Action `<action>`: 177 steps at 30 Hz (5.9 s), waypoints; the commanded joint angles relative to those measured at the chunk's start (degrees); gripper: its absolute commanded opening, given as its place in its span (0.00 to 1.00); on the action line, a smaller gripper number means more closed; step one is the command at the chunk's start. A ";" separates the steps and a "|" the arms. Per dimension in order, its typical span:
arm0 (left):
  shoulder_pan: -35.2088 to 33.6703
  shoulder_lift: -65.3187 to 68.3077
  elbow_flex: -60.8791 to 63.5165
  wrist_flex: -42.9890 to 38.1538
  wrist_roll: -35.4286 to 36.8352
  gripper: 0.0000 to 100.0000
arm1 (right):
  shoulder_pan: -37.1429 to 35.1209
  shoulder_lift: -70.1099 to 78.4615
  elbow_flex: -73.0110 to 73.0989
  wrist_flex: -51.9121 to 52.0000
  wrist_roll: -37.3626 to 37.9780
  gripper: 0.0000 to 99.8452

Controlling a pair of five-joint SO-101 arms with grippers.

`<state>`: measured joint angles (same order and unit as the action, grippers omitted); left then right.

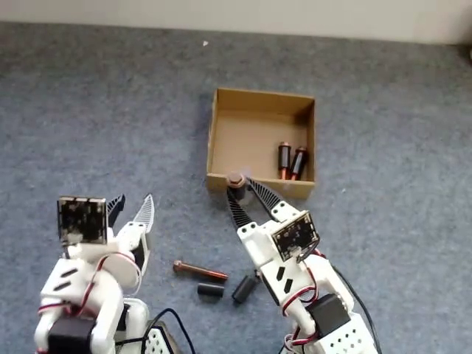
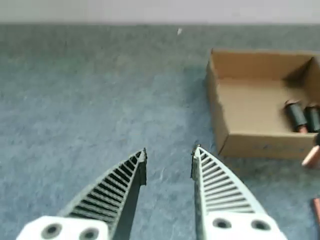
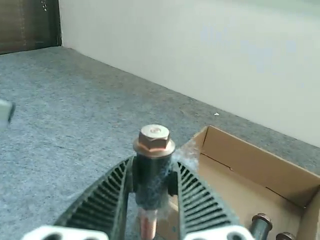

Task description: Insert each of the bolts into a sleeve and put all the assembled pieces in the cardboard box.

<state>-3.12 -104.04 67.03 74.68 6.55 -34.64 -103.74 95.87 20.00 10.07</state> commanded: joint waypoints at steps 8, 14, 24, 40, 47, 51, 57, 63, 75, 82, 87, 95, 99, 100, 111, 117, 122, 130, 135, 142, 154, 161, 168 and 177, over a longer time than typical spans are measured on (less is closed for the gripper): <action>-2.51 -0.48 12.70 -3.34 -0.88 0.01 | 2.15 -1.45 8.40 -0.13 0.00 0.01; -2.51 -0.48 22.90 -11.08 -0.79 0.01 | 3.74 -1.45 8.40 -0.40 0.00 0.01; -2.51 -0.40 25.54 -13.89 -0.79 0.01 | 9.36 -0.84 -4.26 -0.22 0.00 0.01; -2.59 -0.31 25.54 -13.89 -0.88 0.01 | 10.42 52.62 -34.95 -15.69 0.00 0.01; -2.59 -0.31 25.54 -13.89 -0.88 0.01 | 13.49 74.68 -37.93 -26.77 0.00 0.01; -2.59 -0.31 25.54 -13.89 -0.88 0.01 | 13.49 83.56 -42.59 -28.00 0.00 0.01; -2.59 -0.31 25.54 -13.80 -0.88 0.01 | 14.81 93.76 -47.25 -27.74 0.00 0.01; -2.59 -0.31 25.54 -13.80 -0.88 0.01 | 14.73 95.87 -50.07 -20.44 0.00 0.11; -6.29 -0.31 25.19 -14.15 -0.97 0.01 | 11.30 77.76 -52.00 4.09 0.09 0.11; -14.20 -0.31 25.36 -15.82 -0.97 0.01 | 2.24 68.35 -52.44 26.15 0.35 0.12; -14.11 -0.31 26.68 -18.02 -0.97 0.01 | -4.88 68.35 -52.09 35.56 0.35 0.12; -14.46 -0.31 27.03 -19.08 -0.97 0.01 | -17.89 68.26 -51.91 49.54 0.44 0.12; -14.46 -0.31 27.03 -19.08 -0.97 0.01 | -23.34 68.26 -49.98 50.24 0.44 0.12; -14.46 -0.31 27.03 -19.08 -0.97 0.01 | -24.31 68.35 -49.01 49.45 0.53 0.12; -14.55 -0.31 27.03 -19.16 -0.97 0.01 | -30.20 68.53 -40.04 39.16 0.88 0.12; -14.55 -0.31 27.03 -19.16 -0.97 0.01 | -30.20 77.76 -40.40 34.42 2.46 0.12; -14.55 -0.31 27.03 -19.16 -0.97 0.01 | -30.20 87.43 -40.66 33.98 2.46 0.11; -14.55 -0.31 27.03 -19.16 -0.97 0.01 | -29.93 90.33 -42.33 34.07 2.81 0.06; -14.55 -0.31 27.03 -19.16 -0.97 0.01 | -29.76 90.33 -42.42 36.70 10.46 0.00; -14.55 -0.31 27.03 -19.16 -0.97 0.01 | -24.66 82.15 -46.64 43.03 10.55 0.00; -14.02 -0.31 26.42 -18.73 -0.88 0.01 | -1.98 55.43 -46.29 40.13 9.58 0.00; -4.62 -0.22 23.60 -17.05 -17.05 0.01 | 13.93 53.76 -46.46 31.96 -1.32 0.00; 9.54 -0.13 21.76 -15.65 -26.11 0.01 | 24.92 53.76 -46.46 26.07 -8.70 0.00; 19.21 0.22 12.26 -4.75 -26.02 0.10 | 31.60 53.76 -46.46 22.90 -13.27 0.00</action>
<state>12.97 -103.87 84.26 66.95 -18.68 -4.84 -48.09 52.09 45.05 -2.07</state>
